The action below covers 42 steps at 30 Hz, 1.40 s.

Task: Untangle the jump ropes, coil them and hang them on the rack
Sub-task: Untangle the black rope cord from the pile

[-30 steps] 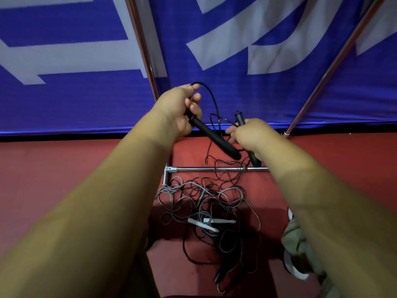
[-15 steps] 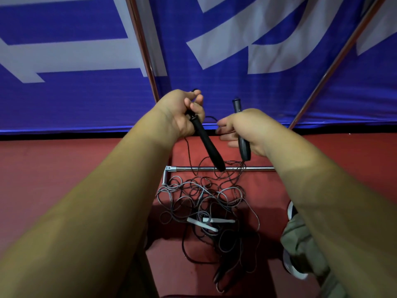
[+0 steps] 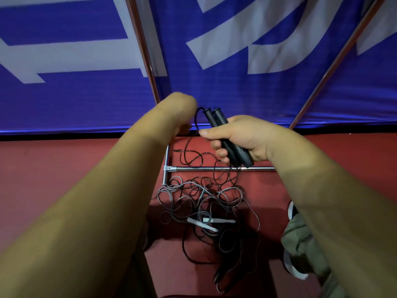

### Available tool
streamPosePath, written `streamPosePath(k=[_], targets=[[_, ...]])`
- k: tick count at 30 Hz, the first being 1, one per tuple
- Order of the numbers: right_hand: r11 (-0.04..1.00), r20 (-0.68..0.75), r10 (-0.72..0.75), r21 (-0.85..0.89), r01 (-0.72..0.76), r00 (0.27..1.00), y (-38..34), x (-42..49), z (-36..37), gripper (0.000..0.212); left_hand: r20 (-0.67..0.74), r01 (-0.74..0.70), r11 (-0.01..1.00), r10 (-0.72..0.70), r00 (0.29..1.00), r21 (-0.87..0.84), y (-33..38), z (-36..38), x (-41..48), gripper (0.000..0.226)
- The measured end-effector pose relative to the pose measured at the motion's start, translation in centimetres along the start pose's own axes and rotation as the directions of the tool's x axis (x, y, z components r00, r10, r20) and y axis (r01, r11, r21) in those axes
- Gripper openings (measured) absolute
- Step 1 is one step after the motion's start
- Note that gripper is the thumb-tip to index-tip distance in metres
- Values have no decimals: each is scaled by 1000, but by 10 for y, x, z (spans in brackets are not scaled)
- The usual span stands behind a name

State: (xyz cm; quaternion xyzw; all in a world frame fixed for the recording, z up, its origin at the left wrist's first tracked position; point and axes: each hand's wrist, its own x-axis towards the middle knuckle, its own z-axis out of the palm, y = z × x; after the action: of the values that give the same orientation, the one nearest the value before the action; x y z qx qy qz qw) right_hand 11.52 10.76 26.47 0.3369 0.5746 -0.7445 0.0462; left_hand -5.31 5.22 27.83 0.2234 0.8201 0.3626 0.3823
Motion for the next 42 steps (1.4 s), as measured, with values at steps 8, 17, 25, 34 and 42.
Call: streamPosePath(k=[8,17,25,34,42], targets=[[998,-85,40,-55,-44,996,-5,-8,6,26,372,-431,901,381,846,57,1,-20,-13,65],[996,-107,4,-92,-14,994,-9,-10,3,29,293,-527,823,461,838,211,-6,-13,-9,19],[896,-413,-222,-443,18,884,-13,-4,2,45,22,-490,848,496,868,203,1,-7,-11,16],[764,-545,-419,-644,-43,726,-7,-2,5,17,-54,-404,910,409,911,89,7,1,-15,26],[799,-523,-421,-601,30,741,-7,-1,1,18,23,-313,921,327,945,-230,14,3,-22,13]])
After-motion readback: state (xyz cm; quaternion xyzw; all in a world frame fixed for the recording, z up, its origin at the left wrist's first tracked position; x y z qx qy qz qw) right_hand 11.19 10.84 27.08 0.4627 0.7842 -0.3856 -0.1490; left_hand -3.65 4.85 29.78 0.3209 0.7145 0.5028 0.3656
